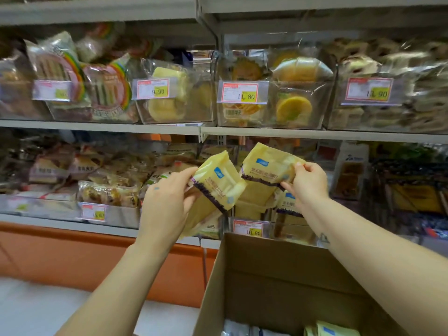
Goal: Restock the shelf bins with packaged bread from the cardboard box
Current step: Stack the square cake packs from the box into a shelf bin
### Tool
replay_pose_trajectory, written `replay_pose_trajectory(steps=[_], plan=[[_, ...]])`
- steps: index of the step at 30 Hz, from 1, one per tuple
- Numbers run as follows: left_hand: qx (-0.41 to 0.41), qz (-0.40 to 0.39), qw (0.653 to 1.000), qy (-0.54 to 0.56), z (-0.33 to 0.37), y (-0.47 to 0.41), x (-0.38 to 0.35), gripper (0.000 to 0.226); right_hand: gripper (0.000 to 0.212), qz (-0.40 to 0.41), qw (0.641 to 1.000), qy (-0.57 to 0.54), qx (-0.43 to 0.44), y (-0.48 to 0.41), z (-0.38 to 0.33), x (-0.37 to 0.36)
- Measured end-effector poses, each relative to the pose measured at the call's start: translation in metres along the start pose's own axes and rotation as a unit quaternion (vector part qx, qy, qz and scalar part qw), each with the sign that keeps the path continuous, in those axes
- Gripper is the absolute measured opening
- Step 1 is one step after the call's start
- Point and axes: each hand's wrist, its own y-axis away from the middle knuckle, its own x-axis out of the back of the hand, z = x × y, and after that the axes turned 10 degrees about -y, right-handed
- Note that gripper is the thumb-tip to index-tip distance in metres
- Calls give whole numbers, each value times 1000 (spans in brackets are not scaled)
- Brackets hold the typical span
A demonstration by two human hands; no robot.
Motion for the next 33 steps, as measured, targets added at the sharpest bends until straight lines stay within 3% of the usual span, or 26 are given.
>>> replay_pose_trajectory(steps=[13,16,20,24,28,30,33], plan=[[48,-24,998,43,19,1,-22,43,7,21,998,56,36,-6,12,-9],[71,-31,995,64,24,3,-30,44,12,-56,986,149,57,-10,22,-15],[97,-31,989,107,15,14,-35,47,44,-199,916,331,106,-10,29,-6],[125,-26,973,191,11,21,-36,46,42,-263,880,337,208,0,24,12],[128,-29,942,308,30,10,-36,43,72,-397,853,324,99,3,6,12],[132,-30,924,357,45,2,-39,42,67,-399,847,330,121,1,-2,7],[126,-38,912,388,61,-12,-51,42,51,-335,870,301,203,-3,-8,4]])
